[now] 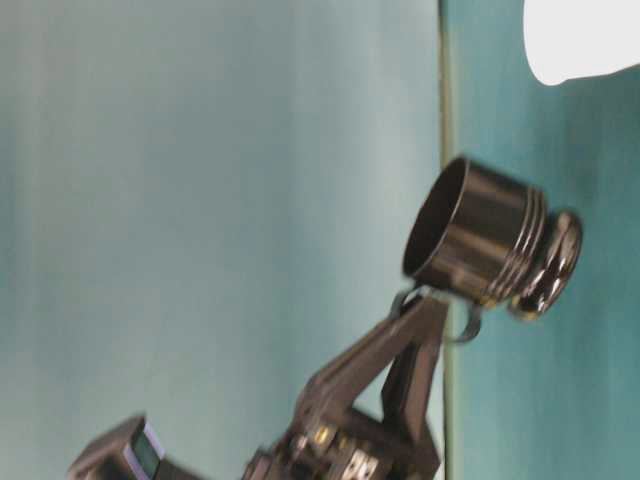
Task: Put the paper cup into the moved cup holder.
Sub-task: 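Drag the black holder rightward toward the white paper cup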
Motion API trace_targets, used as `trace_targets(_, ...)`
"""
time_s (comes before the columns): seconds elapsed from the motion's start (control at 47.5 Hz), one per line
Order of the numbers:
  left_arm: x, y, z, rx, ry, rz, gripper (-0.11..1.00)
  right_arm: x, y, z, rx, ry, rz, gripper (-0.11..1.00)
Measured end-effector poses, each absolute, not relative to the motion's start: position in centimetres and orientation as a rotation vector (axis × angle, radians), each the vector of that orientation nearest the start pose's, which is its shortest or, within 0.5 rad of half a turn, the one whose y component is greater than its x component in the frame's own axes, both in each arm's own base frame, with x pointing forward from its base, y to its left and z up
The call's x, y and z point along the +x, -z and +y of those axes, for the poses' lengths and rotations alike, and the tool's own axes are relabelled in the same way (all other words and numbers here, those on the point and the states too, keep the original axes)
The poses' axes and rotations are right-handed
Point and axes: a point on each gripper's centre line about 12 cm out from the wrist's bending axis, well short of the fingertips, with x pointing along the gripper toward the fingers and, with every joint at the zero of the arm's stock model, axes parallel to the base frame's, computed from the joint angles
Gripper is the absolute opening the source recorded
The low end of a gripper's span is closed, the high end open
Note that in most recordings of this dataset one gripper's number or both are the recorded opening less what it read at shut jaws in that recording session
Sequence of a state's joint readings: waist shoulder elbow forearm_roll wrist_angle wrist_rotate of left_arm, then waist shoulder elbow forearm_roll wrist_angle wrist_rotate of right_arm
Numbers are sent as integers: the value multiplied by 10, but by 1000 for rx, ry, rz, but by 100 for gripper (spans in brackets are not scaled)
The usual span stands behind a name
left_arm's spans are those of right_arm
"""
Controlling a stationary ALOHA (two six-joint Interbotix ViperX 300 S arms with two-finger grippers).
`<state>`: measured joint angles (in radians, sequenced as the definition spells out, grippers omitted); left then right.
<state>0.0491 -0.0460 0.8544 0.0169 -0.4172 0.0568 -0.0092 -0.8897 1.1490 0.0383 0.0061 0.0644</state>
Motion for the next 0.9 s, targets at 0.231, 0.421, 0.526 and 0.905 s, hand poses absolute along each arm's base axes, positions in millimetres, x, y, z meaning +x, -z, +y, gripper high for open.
trace_targets(0.231,378,-159,14,62,-16,406,19,208,-254,-2,105,23,266,2)
trace_targets(0.421,385,-152,10,64,-7,421,19,208,-254,-2,105,24,268,2)
trace_targets(0.526,386,-147,9,59,-4,433,19,209,-253,-3,106,27,271,2)
trace_targets(0.905,395,-126,6,32,-1,476,19,208,-254,-6,108,44,270,2)
